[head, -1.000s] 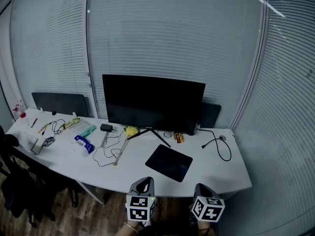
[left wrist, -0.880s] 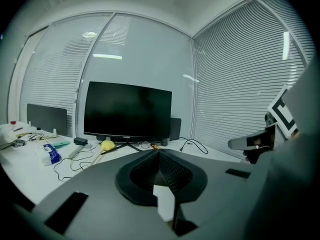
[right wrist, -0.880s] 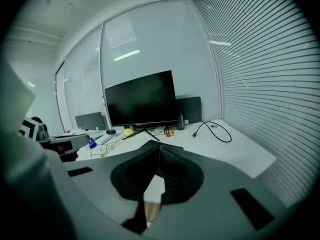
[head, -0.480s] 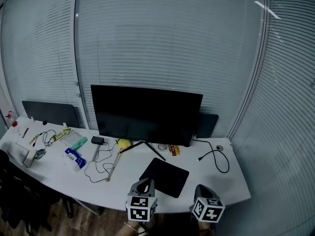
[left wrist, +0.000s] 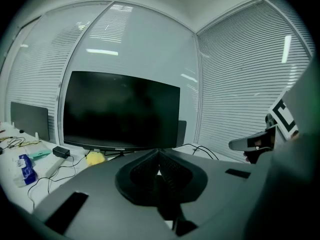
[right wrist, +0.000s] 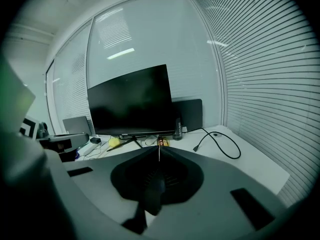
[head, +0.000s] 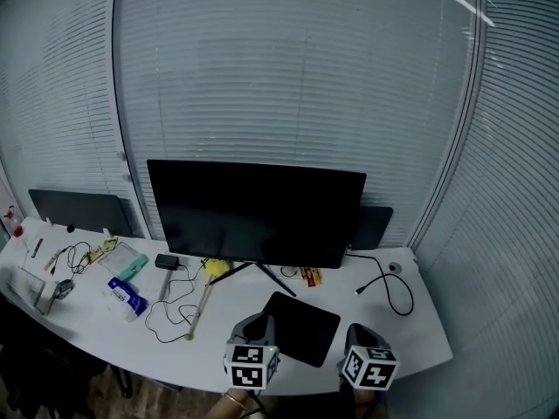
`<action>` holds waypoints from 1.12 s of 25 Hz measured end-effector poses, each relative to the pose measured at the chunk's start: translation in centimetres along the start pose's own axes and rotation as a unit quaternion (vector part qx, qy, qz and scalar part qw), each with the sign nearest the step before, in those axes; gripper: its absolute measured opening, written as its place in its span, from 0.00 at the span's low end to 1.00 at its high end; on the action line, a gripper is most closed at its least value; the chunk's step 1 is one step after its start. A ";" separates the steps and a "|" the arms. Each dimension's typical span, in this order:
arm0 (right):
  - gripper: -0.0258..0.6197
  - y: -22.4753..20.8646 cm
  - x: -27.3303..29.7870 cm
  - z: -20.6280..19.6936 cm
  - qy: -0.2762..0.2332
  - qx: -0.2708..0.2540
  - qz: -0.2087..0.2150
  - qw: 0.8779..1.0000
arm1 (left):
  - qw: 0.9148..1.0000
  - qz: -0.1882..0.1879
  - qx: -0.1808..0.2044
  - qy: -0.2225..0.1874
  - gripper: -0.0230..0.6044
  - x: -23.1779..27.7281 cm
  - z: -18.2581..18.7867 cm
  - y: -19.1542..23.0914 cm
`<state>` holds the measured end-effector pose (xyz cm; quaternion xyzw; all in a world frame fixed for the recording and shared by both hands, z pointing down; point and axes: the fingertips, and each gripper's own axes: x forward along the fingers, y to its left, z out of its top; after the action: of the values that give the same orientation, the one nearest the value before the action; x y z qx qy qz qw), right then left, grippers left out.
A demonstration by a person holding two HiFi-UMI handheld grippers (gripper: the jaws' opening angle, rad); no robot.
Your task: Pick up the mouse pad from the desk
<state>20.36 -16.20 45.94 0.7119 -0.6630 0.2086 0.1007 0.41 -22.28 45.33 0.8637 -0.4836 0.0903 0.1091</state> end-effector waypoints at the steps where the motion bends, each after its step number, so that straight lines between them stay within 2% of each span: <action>1: 0.09 0.1 0.5 0.1 0.002 -0.001 0.000 1.000 | 1.000 0.000 -0.001 0.001 0.06 0.4 0.0 0.3; 15: 0.09 0.8 6.2 1.4 0.028 -0.004 -0.007 1.000 | 1.000 -0.004 -0.023 0.012 0.06 5.4 0.0 4.0; 21: 0.09 -0.3 7.3 0.5 0.047 -0.009 -0.006 0.999 | 0.999 0.007 -0.035 0.029 0.06 6.5 -1.6 4.0; 28: 0.09 -0.6 8.5 1.2 0.058 -0.019 0.013 0.998 | 0.998 0.021 -0.026 0.046 0.07 6.1 -1.8 3.5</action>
<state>21.40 -24.30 48.58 0.6879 -0.6691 0.2379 0.1497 0.47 -28.51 48.98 0.8453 -0.4980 0.1198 0.1521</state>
